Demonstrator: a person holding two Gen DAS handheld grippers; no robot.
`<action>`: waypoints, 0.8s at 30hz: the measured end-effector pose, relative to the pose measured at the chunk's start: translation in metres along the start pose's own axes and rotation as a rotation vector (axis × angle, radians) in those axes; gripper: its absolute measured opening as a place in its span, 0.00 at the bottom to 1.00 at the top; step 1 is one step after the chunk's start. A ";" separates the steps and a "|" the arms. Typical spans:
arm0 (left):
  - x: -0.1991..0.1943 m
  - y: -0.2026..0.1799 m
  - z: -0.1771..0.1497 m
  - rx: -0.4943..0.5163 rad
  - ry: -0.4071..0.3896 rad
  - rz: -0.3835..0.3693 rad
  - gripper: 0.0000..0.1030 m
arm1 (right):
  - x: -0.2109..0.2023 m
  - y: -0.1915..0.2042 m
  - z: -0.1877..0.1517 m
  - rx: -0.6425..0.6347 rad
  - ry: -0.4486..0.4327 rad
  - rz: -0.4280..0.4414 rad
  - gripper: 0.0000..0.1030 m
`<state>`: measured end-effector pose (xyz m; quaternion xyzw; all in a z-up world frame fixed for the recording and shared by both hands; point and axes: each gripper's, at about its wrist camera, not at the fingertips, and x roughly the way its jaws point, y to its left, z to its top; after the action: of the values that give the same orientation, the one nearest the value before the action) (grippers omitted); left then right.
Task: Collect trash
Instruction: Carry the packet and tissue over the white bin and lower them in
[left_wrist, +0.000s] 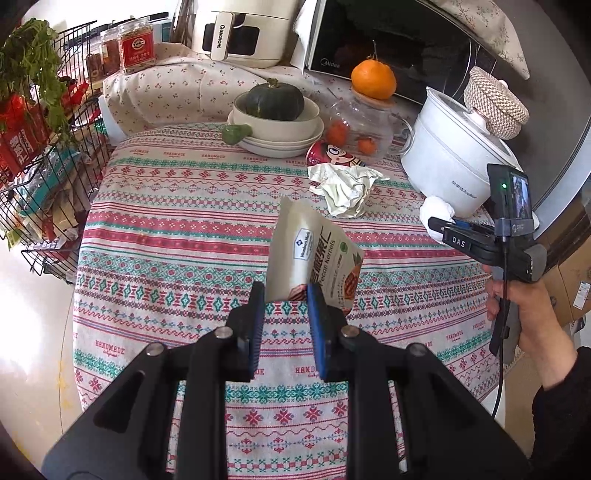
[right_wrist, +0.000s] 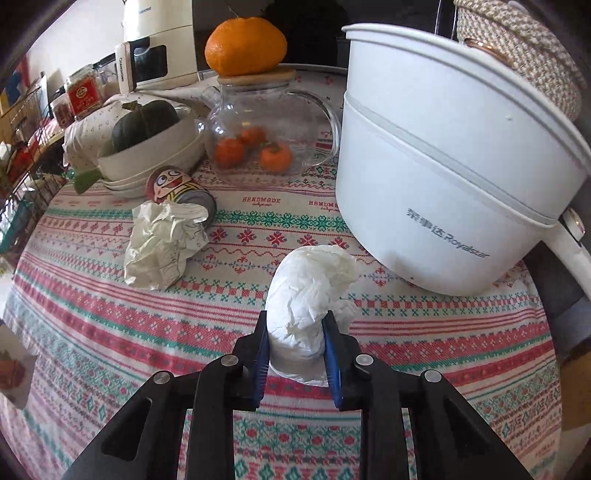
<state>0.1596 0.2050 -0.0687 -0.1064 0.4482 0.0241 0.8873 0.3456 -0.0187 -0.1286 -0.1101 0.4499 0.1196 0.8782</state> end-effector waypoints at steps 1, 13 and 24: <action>-0.003 -0.002 -0.001 0.001 -0.003 -0.006 0.24 | -0.009 -0.003 -0.004 -0.002 0.001 0.003 0.26; -0.043 -0.049 -0.019 0.054 -0.044 -0.082 0.24 | -0.142 -0.048 -0.067 0.008 -0.022 0.055 0.26; -0.070 -0.109 -0.059 0.177 -0.030 -0.149 0.24 | -0.216 -0.076 -0.145 0.066 0.020 0.110 0.26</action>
<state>0.0865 0.0896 -0.0286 -0.0602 0.4262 -0.0802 0.8991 0.1357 -0.1584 -0.0288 -0.0572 0.4675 0.1519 0.8689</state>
